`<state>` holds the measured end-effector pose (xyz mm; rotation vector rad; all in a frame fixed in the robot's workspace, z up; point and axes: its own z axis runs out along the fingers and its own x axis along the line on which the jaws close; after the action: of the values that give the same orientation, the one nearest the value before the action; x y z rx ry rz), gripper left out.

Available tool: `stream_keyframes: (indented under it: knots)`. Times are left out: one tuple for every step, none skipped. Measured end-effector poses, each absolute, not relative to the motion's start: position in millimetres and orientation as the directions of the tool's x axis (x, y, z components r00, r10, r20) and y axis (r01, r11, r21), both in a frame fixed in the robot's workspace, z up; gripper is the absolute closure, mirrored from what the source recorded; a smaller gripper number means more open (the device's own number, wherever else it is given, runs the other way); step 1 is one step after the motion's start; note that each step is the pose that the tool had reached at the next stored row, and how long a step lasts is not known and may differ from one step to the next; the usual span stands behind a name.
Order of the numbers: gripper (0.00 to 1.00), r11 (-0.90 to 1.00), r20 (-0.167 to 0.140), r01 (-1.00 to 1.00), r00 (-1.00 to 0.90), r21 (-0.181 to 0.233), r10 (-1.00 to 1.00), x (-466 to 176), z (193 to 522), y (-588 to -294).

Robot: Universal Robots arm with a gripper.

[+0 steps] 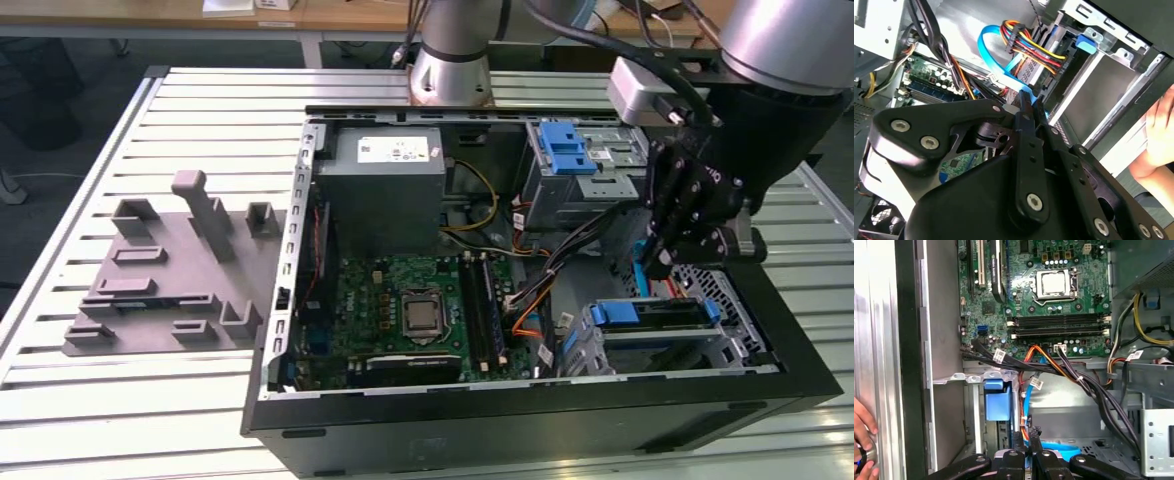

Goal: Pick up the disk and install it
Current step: 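Insert the second disk wire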

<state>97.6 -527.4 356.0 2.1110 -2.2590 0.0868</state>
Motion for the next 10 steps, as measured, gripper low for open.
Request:
stream_keyframes:
  knots:
    - [0.84, 0.067, 0.073, -0.998, -0.068, -0.008, -0.995, 97.6, 354.7, -528.1]
    - [0.84, 0.067, 0.073, -0.998, -0.068, -0.008, -0.995, 97.6, 353.3, -528.6]
    - [0.84, 0.067, 0.074, -0.998, -0.068, -0.008, -0.995, 97.7, 351.8, -529.2]
    - [0.84, 0.067, 0.074, -0.998, -0.068, -0.008, -0.995, 97.7, 350.3, -530.2]
    - [0.84, 0.067, 0.074, -0.998, -0.068, -0.008, -0.995, 97.7, 348.9, -531.5]
    - [0.84, 0.067, 0.074, -0.998, -0.068, -0.008, -0.995, 97.7, 347.4, -532.8]
    - [0.84, 0.067, 0.074, -0.998, -0.068, -0.008, -0.995, 97.7, 346.1, -534.4]
    - [0.84, 0.067, 0.074, -0.998, -0.068, -0.008, -0.995, 97.7, 345.1, -535.9]
    - [0.84, 0.067, 0.074, -0.998, -0.068, -0.008, -0.995, 97.7, 344.2, -537.1]
    - [0.84, 0.067, 0.074, -0.998, -0.068, -0.008, -0.995, 97.7, 343.3, -538.2]
